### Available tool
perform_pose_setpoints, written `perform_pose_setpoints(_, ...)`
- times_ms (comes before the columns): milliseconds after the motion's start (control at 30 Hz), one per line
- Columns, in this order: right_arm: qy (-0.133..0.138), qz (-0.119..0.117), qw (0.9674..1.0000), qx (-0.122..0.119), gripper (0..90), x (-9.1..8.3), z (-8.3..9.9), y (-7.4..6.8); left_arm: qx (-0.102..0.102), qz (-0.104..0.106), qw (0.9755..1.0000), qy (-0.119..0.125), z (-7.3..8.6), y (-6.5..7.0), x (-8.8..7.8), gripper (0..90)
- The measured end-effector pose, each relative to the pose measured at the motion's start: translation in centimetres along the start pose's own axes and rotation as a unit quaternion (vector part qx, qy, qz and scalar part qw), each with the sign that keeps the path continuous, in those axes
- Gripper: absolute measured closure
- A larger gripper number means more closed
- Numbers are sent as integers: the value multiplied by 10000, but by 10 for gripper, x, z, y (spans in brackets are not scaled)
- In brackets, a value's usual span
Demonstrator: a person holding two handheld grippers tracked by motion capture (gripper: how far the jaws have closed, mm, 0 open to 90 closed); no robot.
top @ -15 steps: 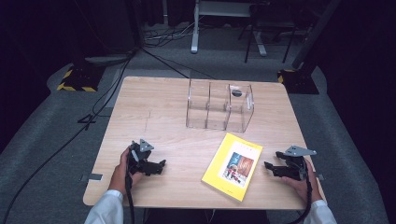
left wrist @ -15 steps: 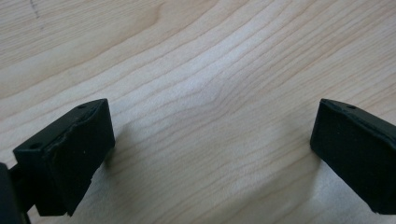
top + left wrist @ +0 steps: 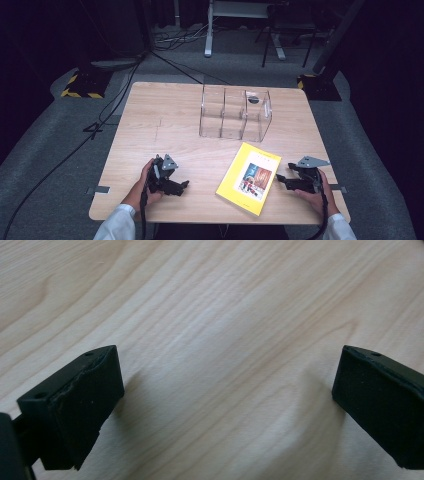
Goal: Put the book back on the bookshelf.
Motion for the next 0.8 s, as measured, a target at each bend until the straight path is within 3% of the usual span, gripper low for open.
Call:
perform_pose_setpoints(133,-14,-2,10000,1,317,1,-3,-4,181,102,9998,-9,-3,9,2,7)
perform_pose_setpoints(167,-10,-8,10000,-14,321,1,-3,-4,315,180,9993,-26,-4,13,2,7)
perform_pose_setpoints(233,-8,-20,10000,-22,322,1,-3,-4,598,300,9978,-27,-7,20,4,7)
perform_pose_setpoints(367,-44,-1,10000,7,324,3,-6,-5,780,404,9961,-38,-14,32,7,7)
perform_pose_setpoints(433,-52,23,10000,10,340,5,-10,-7,964,486,9941,-40,-16,40,8,7)
perform_pose_setpoints(567,-17,30,10000,9,406,10,-19,-14,983,499,9939,-38,-18,45,9,7)
perform_pose_setpoints(633,-13,47,9999,-117,457,12,-25,-21,966,489,9941,-35,-17,45,9,8)
perform_pose_setpoints(700,-24,142,9994,-315,466,15,-31,-30,956,495,9942,-43,-15,46,8,8)
perform_pose_setpoints(800,-36,93,9987,-490,453,18,-37,-39,949,468,9944,-40,-14,46,7,8)
Point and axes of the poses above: each handheld gripper's, and its own axes: x roughly forward along the jaws, z roughly out of its underside, y roughly to its right, the point moved 7 cm from there along x, roughly forward along the jaws, and after that the axes turned 15 degrees about -y, right-handed, at the moved point
